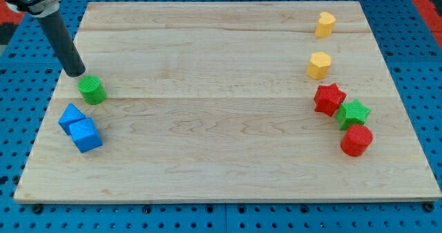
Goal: Slightly move the green circle close to the blue triangle
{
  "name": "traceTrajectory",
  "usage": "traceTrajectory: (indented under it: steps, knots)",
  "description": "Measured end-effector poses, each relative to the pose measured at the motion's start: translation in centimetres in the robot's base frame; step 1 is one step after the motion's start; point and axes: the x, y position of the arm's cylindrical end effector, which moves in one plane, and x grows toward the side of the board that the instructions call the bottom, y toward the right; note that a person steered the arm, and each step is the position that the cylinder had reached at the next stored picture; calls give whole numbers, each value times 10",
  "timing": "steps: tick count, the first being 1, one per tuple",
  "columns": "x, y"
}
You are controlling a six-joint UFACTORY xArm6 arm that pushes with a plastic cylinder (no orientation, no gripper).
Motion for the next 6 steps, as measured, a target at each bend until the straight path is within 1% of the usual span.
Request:
traceTrajectory:
  steps: [1,2,3,4,5,6]
  knots:
    - [0,23]
    - [14,32]
    - [40,47]
    - [14,62]
    - [-26,153]
    - [-45,266]
